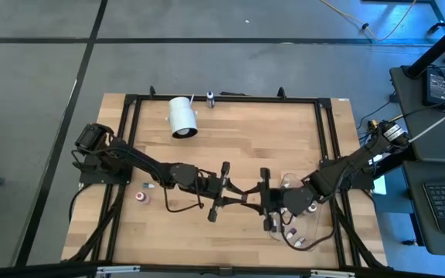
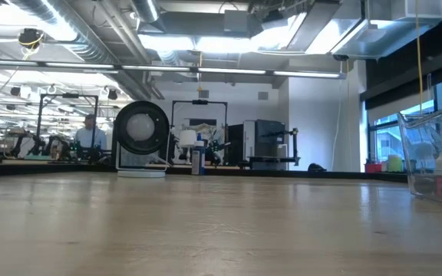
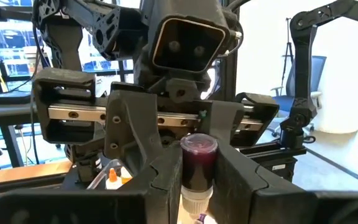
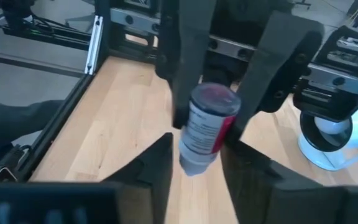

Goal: Pick & Place food coloring
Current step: Put the small pink food coloring bottle into the transparent bin

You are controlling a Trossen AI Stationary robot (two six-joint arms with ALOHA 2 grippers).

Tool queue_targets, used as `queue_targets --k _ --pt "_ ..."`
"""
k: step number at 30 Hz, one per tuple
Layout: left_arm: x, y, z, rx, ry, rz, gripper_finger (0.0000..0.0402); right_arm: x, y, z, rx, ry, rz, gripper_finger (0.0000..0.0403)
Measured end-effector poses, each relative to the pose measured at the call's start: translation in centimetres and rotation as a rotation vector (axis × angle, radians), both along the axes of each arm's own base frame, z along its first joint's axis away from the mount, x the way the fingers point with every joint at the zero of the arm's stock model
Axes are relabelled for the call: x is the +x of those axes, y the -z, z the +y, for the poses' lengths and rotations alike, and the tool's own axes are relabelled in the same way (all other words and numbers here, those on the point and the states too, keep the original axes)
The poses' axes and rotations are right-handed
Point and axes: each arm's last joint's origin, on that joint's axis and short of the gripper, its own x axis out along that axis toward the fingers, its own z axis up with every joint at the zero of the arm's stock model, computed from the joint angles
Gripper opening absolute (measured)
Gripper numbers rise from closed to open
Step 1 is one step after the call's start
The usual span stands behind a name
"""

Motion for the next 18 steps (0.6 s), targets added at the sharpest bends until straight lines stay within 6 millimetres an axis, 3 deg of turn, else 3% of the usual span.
queue_targets --k 7,18 --pt "0.00 0.00 0.00 0.006 -0.002 -0.001 0.0090 -0.03 0.07 -0.02 -0.023 -0.007 0.007 0.0067" --pt "0.06 0.73 0.04 -0.001 -0.003 0.077 0.0114 -0.33 0.76 -0.19 -0.003 0.019 0.076 0.0077"
